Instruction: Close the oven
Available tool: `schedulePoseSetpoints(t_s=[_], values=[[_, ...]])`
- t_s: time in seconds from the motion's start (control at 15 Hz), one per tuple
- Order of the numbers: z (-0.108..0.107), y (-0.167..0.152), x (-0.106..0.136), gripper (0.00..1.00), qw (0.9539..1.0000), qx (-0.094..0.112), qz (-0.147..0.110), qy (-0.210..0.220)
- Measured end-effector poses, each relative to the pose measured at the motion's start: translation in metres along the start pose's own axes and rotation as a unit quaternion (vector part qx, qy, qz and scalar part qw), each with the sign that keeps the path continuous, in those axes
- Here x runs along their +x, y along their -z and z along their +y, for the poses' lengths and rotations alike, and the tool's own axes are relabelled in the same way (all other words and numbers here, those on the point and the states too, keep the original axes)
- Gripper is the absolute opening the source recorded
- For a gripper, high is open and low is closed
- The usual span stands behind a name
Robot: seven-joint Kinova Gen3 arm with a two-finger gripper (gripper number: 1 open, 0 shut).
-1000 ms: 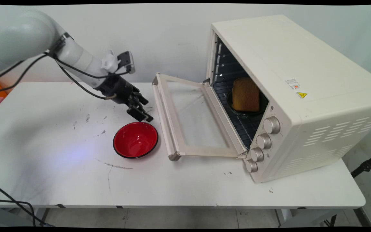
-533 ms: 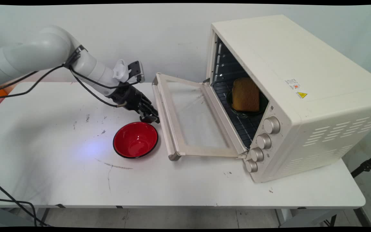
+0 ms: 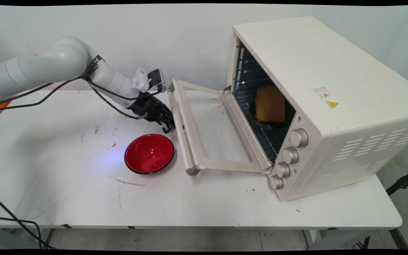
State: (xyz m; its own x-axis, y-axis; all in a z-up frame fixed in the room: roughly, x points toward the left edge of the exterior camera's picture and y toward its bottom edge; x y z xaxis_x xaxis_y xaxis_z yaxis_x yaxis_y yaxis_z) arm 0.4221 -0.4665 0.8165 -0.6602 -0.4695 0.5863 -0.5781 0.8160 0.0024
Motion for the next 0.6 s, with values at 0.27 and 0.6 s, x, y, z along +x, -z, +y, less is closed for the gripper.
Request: schedulePoseSetpoints(t_s=[0.27,0.6], values=[[0.001,0.002,0.007,0.0,0.9998,0.0,0.021,-0.003],[0.01,0.021,0.037,0.0,0.9987,-0.009,0.049,-0.009]])
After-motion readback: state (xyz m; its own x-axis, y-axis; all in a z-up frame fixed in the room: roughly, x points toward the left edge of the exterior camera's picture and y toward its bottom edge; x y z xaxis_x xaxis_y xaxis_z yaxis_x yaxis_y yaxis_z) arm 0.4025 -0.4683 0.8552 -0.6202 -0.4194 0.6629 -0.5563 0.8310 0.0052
